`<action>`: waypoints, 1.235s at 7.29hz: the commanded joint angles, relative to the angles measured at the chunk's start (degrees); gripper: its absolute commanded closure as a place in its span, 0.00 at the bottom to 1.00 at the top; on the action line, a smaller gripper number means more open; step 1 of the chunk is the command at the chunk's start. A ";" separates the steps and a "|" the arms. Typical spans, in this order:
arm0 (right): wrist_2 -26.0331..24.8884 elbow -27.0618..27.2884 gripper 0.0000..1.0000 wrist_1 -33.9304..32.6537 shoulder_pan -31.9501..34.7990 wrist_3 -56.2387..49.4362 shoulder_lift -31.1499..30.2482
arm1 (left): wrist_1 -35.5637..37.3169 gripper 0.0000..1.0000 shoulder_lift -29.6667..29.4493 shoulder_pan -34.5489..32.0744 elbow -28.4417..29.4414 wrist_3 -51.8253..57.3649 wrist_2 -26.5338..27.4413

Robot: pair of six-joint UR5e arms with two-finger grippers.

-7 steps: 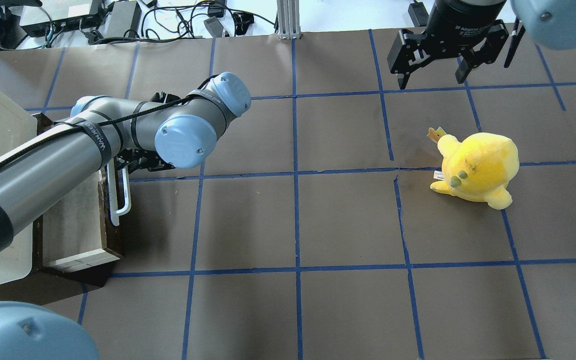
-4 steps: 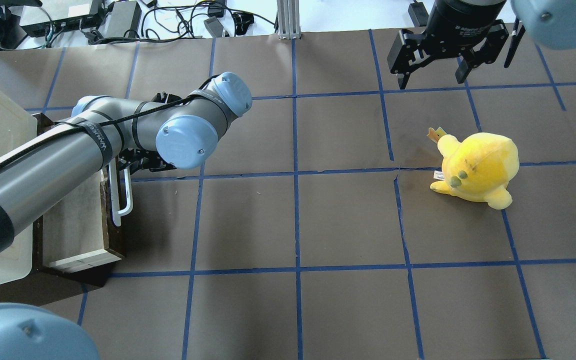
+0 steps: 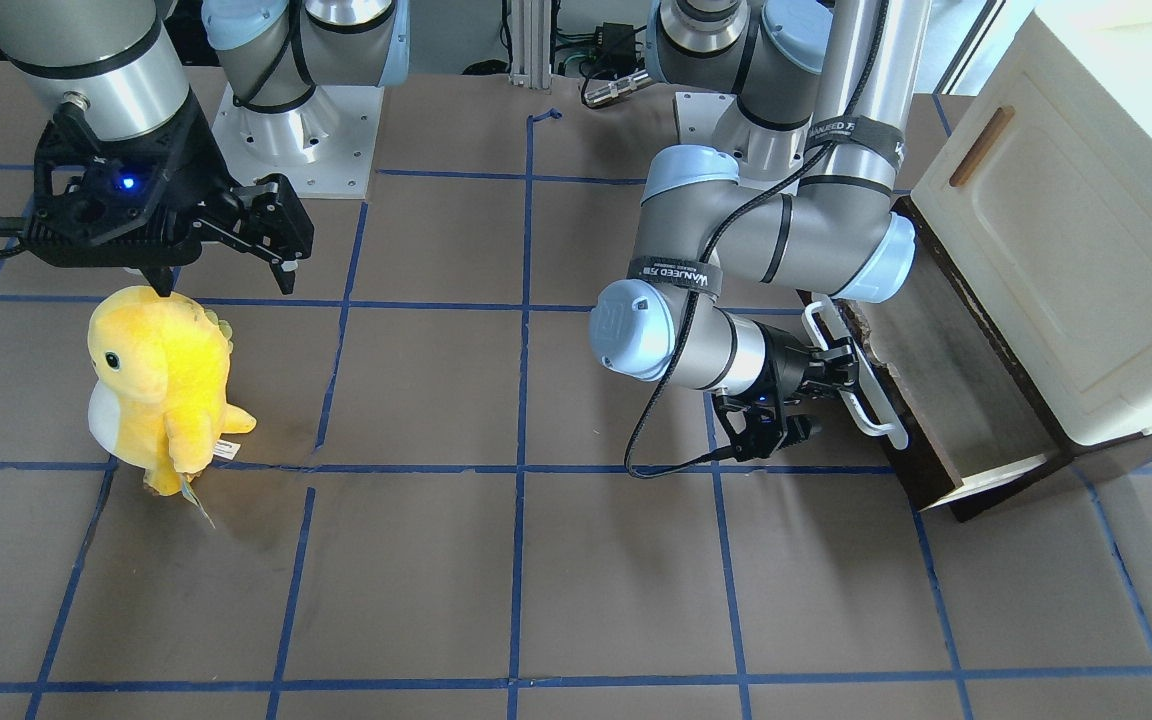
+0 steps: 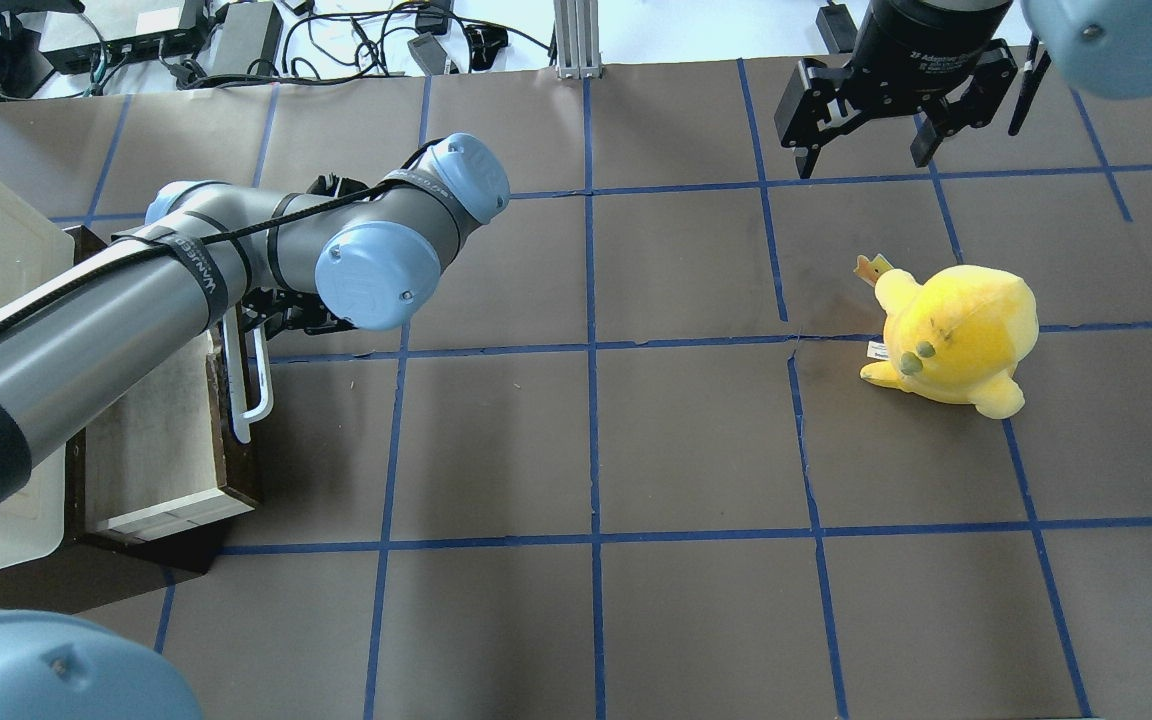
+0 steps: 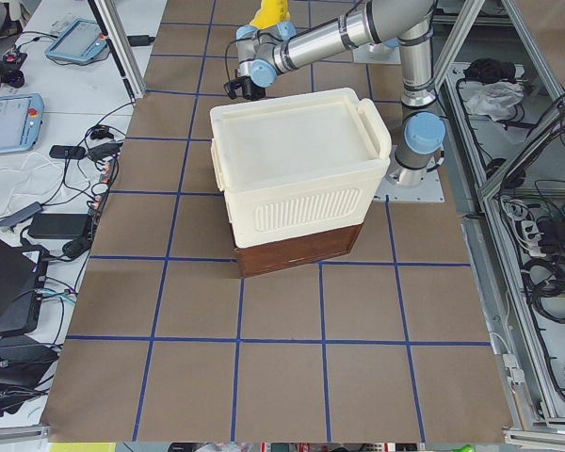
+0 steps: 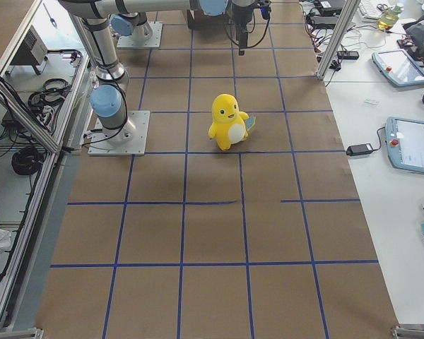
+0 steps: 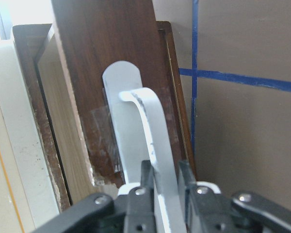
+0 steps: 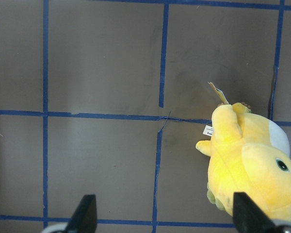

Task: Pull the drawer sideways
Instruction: 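Pull the drawer outward by its handle with the left gripper, then open the left gripper and lift it away from the handle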

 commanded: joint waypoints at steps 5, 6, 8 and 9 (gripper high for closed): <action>0.00 0.00 0.00 0.00 0.00 0.02 0.00 | 0.20 0.00 2.54 0.01 1.77 5.08 -0.41; 0.00 0.00 0.00 0.00 0.00 0.02 0.00 | 0.11 0.00 4.02 -0.07 5.01 5.36 -7.03; 0.00 0.00 0.00 0.00 0.00 0.02 0.00 | -0.41 0.00 8.32 0.01 10.46 11.74 -18.29; 0.00 0.00 0.00 0.00 0.00 0.02 0.00 | -0.42 0.00 11.65 0.10 12.14 14.39 -24.78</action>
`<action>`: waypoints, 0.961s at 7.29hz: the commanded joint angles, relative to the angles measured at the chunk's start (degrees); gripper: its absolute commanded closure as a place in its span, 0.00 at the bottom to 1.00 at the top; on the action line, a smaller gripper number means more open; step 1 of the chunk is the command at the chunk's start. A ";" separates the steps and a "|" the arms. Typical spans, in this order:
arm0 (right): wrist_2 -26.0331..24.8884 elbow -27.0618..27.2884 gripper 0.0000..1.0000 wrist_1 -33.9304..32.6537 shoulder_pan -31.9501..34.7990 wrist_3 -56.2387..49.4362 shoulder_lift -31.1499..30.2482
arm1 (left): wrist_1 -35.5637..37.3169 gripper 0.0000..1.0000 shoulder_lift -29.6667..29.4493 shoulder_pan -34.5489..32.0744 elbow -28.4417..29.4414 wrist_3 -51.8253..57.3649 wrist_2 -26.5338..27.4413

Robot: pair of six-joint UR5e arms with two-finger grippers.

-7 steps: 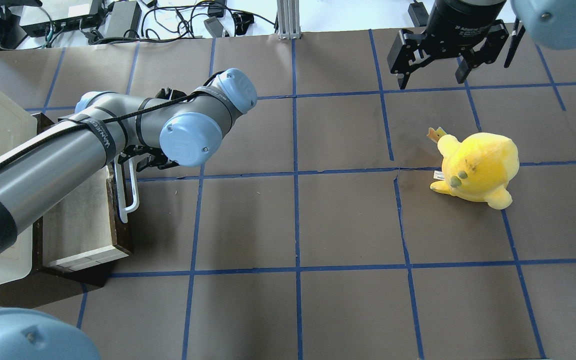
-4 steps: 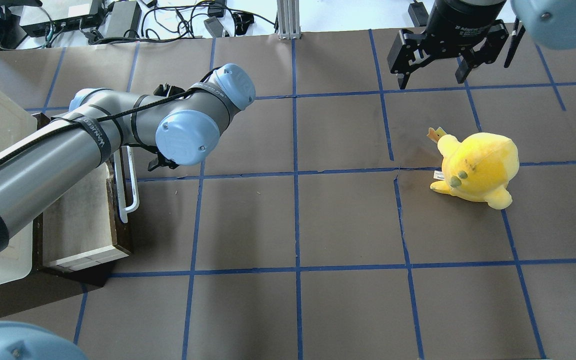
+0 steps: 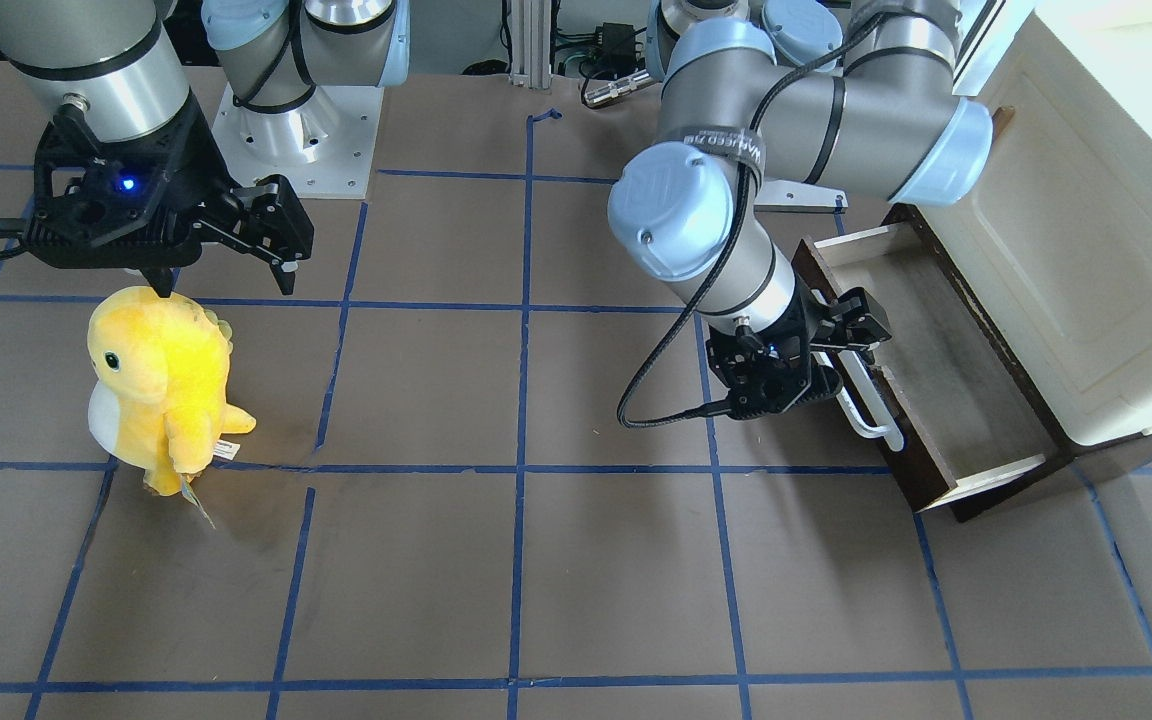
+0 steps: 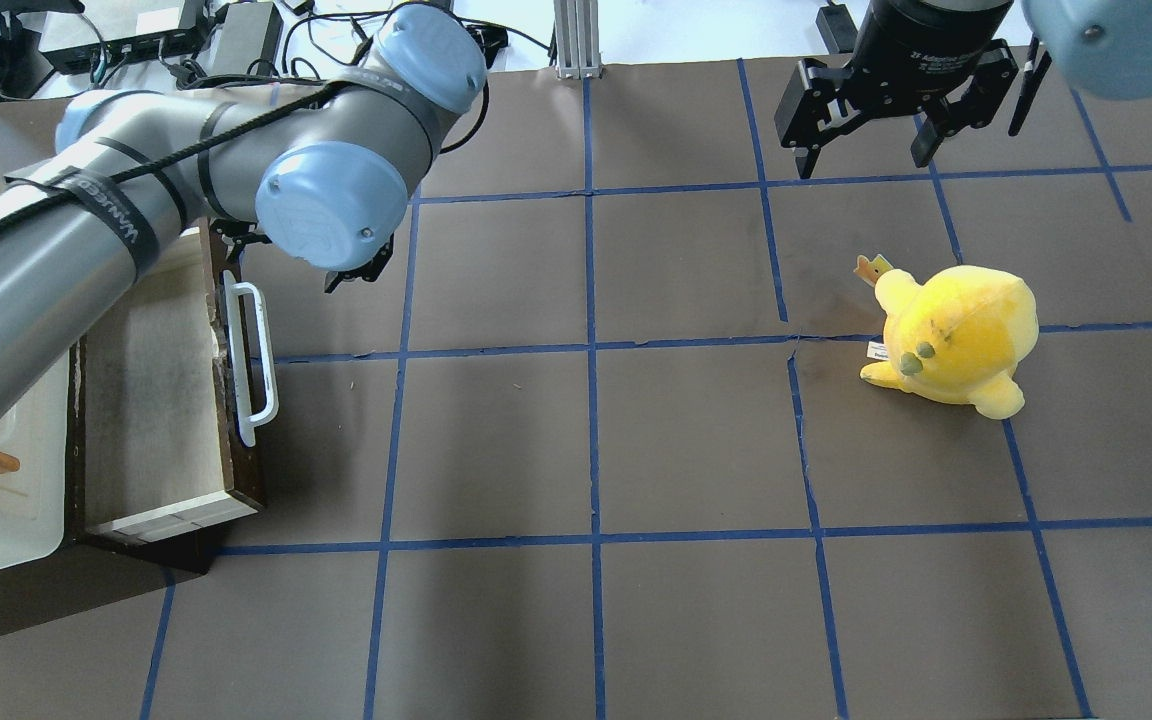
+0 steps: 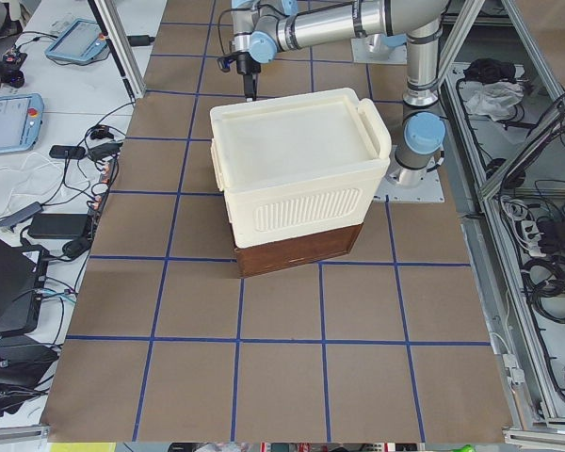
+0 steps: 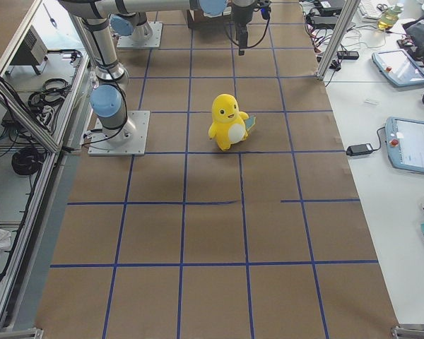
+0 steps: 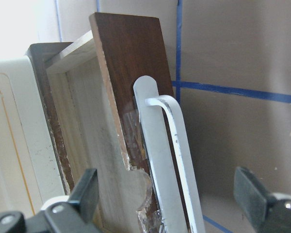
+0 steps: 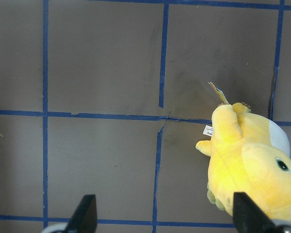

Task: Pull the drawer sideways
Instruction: 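Open the left gripper and lift it away from the handle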

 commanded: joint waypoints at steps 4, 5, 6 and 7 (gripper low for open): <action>0.00 0.00 0.00 0.00 0.00 0.00 0.01 | -5.45 0.00 15.85 7.62 2.34 12.35 -28.31; 0.00 0.00 0.00 0.00 0.00 0.00 0.01 | -4.62 0.00 17.63 8.14 2.16 14.18 -29.53; 0.00 0.00 0.00 0.00 0.00 0.00 0.01 | -1.48 0.00 17.73 10.24 1.55 19.42 -33.28; 0.00 0.00 0.00 0.00 0.00 0.00 0.01 | -1.02 0.00 18.34 10.87 -0.37 19.56 -33.49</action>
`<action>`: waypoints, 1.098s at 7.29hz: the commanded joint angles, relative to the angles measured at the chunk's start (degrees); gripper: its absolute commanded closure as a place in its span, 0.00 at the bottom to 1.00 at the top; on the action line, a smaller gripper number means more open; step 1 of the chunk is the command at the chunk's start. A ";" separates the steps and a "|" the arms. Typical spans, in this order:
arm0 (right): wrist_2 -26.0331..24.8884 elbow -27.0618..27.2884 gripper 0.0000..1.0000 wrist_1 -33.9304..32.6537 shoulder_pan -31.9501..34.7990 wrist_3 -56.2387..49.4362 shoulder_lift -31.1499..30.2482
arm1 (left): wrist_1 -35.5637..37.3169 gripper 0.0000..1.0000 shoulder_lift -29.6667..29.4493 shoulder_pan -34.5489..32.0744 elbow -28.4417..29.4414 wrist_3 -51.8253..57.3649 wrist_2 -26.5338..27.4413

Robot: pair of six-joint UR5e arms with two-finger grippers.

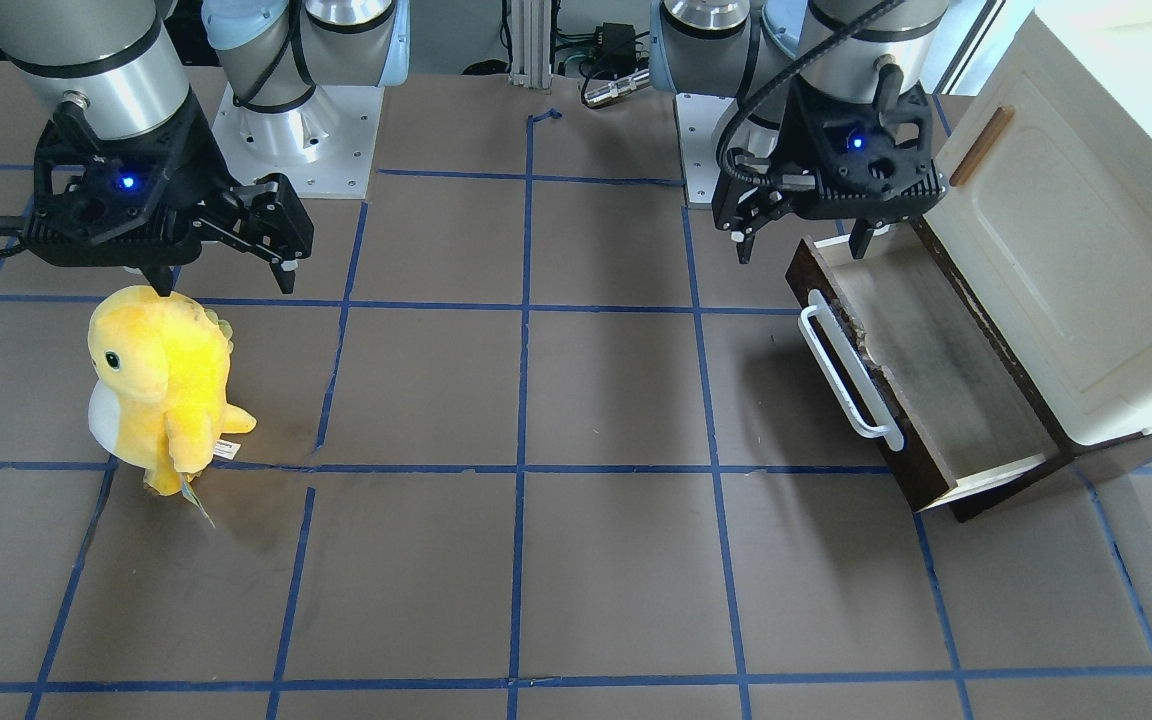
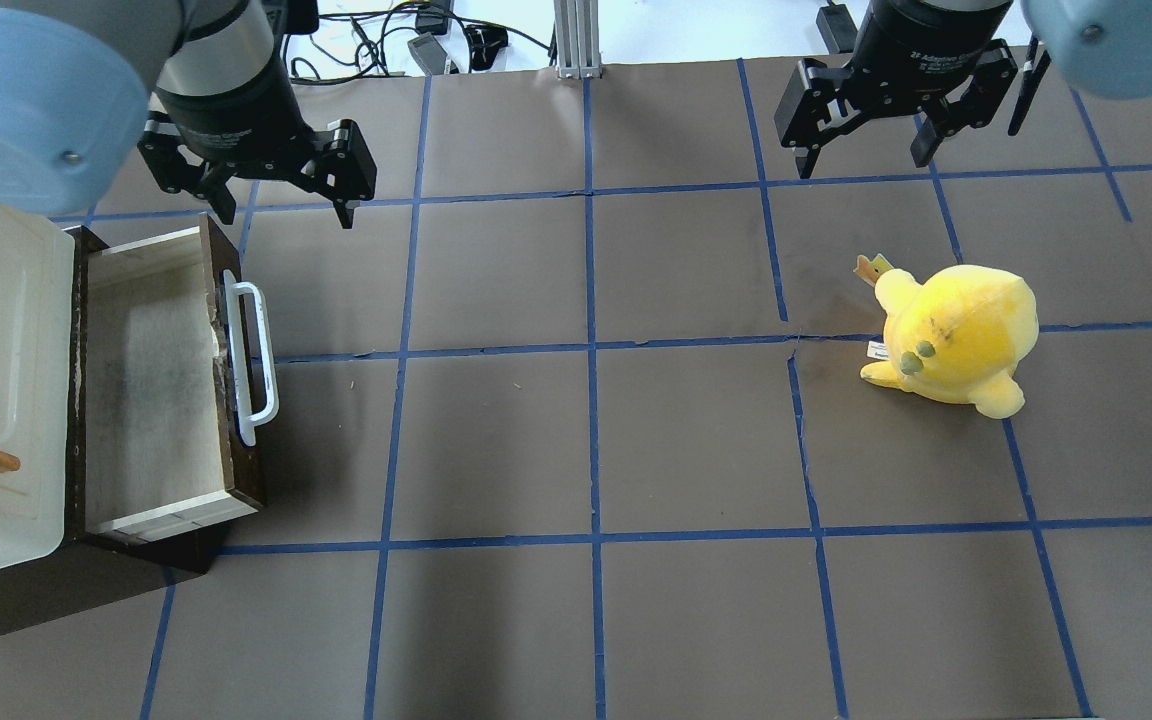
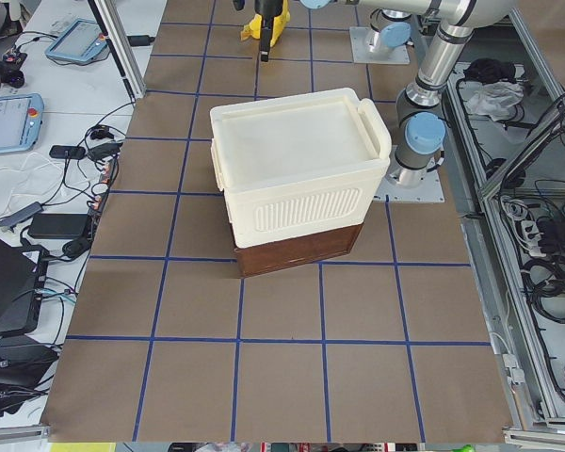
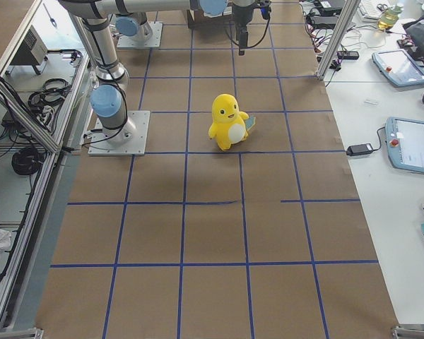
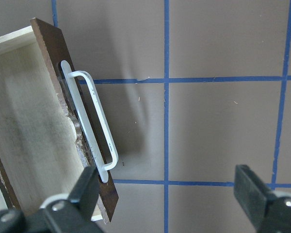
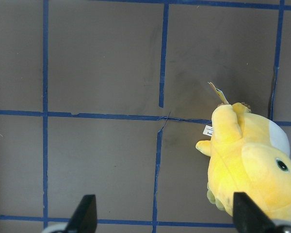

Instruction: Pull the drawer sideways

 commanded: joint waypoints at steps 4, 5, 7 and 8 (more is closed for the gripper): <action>0.00 0.00 0.00 0.00 0.00 -0.08 0.00 | 0.63 0.00 2.42 0.95 -3.42 1.78 0.98; 0.00 0.00 0.00 0.00 0.00 0.00 0.00 | 0.63 0.00 2.69 0.95 -3.85 1.70 1.26; 0.00 0.00 0.00 0.00 0.00 0.00 0.00 | 0.62 0.00 2.96 1.13 -3.85 1.35 0.91; 0.00 0.00 0.00 0.00 0.00 0.00 0.00 | 0.63 0.00 3.05 1.13 -3.94 1.26 1.17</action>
